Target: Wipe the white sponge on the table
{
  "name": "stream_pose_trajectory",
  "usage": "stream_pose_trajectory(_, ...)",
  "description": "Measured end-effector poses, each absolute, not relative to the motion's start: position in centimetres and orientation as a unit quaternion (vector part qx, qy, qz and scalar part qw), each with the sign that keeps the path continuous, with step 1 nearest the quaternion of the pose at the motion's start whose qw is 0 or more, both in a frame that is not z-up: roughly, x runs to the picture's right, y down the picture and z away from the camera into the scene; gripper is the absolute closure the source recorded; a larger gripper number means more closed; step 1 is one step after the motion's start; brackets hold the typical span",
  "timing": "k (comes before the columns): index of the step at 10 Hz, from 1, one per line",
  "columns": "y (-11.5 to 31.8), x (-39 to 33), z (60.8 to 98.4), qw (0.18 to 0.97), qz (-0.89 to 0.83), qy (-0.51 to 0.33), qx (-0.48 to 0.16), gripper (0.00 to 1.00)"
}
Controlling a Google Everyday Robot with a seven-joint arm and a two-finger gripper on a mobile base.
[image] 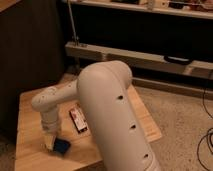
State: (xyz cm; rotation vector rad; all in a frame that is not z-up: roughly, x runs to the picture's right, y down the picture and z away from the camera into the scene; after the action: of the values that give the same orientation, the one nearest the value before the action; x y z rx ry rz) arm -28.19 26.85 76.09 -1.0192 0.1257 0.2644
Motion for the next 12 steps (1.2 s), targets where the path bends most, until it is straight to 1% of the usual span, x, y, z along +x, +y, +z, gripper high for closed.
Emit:
stream_pose_trajectory(3, 27.9, -31.5, 75.7, 0.867, 0.071, 0.057, -0.489, 0.81)
stream_pose_trajectory(6, 27.8, -36.0, 75.4, 0.872, 0.027, 0.047, -0.486, 0.81)
stream_pose_trajectory(9, 24.9, -37.4, 77.0, 0.879, 0.035, 0.043, -0.473, 0.81)
stream_pose_trajectory(12, 20.7, -35.2, 79.4, 0.883, 0.077, 0.047, -0.461, 0.81)
